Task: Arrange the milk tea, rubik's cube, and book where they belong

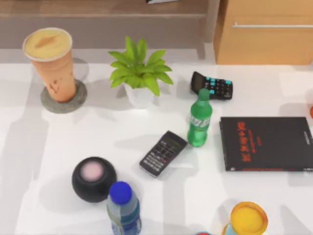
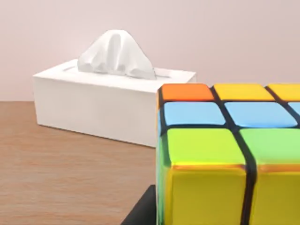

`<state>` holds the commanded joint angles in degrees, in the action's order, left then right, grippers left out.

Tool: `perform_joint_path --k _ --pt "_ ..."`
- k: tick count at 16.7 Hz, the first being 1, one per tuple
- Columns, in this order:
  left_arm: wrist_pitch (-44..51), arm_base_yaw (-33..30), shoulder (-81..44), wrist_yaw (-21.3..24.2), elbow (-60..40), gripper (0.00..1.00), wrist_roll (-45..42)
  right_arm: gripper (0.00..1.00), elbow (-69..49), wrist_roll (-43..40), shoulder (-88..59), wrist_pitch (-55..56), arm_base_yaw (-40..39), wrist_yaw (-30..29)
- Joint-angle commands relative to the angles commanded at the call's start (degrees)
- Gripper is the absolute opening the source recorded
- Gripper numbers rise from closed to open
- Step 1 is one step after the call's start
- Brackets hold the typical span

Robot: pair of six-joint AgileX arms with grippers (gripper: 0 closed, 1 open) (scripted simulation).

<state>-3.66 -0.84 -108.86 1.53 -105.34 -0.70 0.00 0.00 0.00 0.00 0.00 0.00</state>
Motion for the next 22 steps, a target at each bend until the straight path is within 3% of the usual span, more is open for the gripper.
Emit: perform_joint_path --k 9,22 --pt "0.0 0.0 0.0 0.0 0.0 0.98 0.0 1.0 0.0 0.0 0.0 0.0 0.0 0.0" --pt "-0.87 -0.01 3.1 -0.06 3.63 1.0 -0.06 1.0 0.0 0.0 0.0 0.0 0.0 0.0"
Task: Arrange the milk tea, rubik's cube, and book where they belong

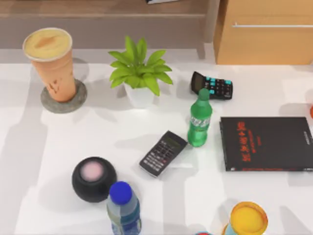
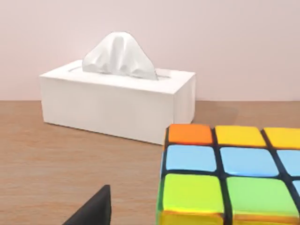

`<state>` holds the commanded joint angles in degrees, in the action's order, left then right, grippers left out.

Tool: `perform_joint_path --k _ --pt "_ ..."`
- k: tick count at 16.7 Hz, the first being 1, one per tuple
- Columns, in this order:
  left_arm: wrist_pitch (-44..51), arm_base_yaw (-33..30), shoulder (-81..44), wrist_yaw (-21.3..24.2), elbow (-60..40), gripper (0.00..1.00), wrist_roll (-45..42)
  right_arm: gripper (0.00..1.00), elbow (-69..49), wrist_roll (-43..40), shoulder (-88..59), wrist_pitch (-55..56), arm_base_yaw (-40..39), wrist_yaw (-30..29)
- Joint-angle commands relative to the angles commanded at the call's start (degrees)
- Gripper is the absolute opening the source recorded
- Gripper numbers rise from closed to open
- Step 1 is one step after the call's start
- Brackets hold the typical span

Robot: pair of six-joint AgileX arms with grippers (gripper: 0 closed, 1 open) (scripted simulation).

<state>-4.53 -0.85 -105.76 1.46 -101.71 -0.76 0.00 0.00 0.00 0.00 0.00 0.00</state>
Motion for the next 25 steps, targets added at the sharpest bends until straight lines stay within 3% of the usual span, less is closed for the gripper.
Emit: perform_joint_path --k 10,14,19,25 --pt "-1.0 -0.06 4.22 0.05 5.69 1.0 0.03 1.0 0.0 0.0 0.0 0.0 0.0 0.0" --pt "-0.56 0.03 11.75 -0.09 12.86 1.0 0.07 1.0 0.0 0.0 0.0 0.0 0.0 0.0" --pt "0.55 0.24 34.15 -0.43 34.1 1.0 0.2 1.0 0.0 0.0 0.0 0.0 0.0 0.0" --pt "2.36 0.55 73.68 -0.94 70.38 1.0 0.45 1.0 0.0 0.0 0.0 0.0 0.0 0.0"
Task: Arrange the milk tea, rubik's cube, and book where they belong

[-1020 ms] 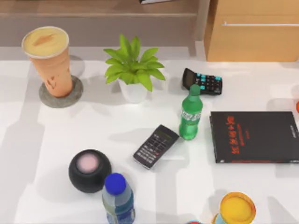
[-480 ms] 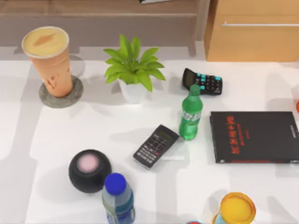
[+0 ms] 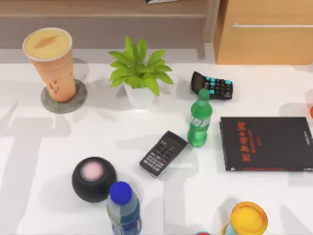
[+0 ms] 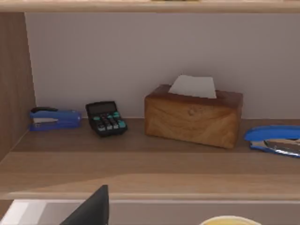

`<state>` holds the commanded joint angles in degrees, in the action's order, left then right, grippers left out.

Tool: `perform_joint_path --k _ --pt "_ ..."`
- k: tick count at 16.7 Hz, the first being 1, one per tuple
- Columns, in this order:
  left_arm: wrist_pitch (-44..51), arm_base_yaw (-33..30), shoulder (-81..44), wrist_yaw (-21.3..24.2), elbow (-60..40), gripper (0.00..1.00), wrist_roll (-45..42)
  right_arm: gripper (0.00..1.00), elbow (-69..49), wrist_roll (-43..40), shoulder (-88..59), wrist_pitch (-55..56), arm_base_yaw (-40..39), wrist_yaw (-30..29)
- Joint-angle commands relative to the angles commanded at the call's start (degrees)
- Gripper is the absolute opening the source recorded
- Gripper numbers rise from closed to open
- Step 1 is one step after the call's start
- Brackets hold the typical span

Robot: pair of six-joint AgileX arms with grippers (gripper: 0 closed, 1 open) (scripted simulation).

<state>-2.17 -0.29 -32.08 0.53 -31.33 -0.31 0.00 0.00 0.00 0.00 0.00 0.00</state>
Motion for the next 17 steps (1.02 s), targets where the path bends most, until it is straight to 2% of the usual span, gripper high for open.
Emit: perform_joint_path --k 4,7,10,17 --pt "1.2 0.18 20.0 -0.31 19.59 1.0 0.17 1.0 0.0 0.0 0.0 0.0 0.0 0.0" --pt "1.88 0.25 28.8 -0.45 28.16 1.0 0.27 1.0 0.0 0.0 0.0 0.0 0.0 0.0" --pt "2.17 0.3 32.08 -0.52 31.33 1.0 0.3 1.0 0.0 0.0 0.0 0.0 0.0 0.0" --pt "2.17 0.3 32.08 -0.52 31.33 1.0 0.3 1.0 -1.73 0.05 -1.75 0.99 0.52 0.54"
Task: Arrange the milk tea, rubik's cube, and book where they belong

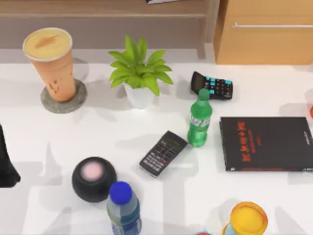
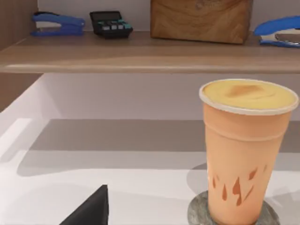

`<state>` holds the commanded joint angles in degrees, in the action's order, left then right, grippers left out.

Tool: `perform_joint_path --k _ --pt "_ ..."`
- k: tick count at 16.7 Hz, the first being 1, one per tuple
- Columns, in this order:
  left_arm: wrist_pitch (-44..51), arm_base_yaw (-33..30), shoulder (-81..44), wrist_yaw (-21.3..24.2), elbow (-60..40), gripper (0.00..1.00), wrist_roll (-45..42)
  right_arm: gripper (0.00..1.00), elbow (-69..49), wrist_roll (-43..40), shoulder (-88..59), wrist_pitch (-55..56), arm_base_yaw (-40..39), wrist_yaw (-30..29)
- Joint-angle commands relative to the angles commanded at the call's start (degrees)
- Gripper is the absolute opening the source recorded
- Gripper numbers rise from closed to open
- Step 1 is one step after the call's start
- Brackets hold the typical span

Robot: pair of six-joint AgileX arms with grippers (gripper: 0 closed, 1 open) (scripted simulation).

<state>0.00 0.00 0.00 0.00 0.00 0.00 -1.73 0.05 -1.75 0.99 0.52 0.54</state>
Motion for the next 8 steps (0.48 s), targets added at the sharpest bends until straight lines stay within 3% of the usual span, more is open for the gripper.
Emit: perform_joint_path --k 4,8 --pt "0.0 0.0 0.0 0.0 0.0 1.0 0.0 1.0 -10.11 -0.01 -10.87 4.78 3.08 2.86" --pt "0.0 0.0 0.0 0.0 0.0 1.0 0.0 1.0 -25.26 -0.36 -31.34 11.13 7.93 7.19"
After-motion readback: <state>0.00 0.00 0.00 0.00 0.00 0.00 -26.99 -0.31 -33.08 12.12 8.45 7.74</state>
